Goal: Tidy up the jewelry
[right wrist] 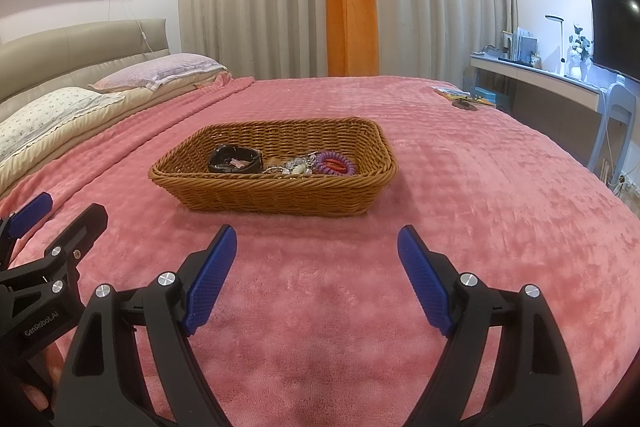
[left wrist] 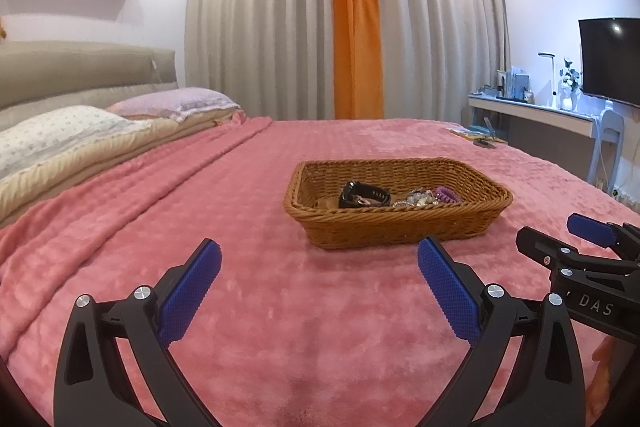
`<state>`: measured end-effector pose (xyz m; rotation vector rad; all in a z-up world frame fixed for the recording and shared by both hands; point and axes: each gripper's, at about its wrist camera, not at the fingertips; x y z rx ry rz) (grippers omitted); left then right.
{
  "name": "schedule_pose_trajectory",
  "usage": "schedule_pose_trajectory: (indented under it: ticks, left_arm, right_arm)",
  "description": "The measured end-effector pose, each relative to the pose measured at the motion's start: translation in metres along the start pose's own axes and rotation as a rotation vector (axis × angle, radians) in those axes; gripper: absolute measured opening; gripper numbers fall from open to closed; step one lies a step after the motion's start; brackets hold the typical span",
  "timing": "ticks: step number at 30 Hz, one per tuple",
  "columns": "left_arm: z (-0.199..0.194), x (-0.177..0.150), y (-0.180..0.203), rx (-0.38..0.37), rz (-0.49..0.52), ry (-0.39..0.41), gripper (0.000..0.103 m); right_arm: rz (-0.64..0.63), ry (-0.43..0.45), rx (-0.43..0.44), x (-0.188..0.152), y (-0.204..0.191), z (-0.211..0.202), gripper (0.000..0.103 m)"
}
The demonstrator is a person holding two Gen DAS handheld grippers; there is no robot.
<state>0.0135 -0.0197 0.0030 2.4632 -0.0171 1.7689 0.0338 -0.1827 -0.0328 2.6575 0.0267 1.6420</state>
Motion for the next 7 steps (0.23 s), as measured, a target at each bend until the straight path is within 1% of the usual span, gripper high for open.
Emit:
schedule_pose_trajectory:
  ticks: [7]
  left_arm:
    - [0.0055, 0.0005, -0.0079, 0.003, -0.05, -0.025, 0.096]
  right_arm:
    - [0.0, 0.0, 0.0, 0.0001, 0.0001, 0.0, 0.079]
Point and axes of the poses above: each gripper's, at about its wrist camera, not at the fingertips, and z roughly the way its jaws point, y to its right, x to its top, and after that the axes turned 6 degrees about -z, right-handed
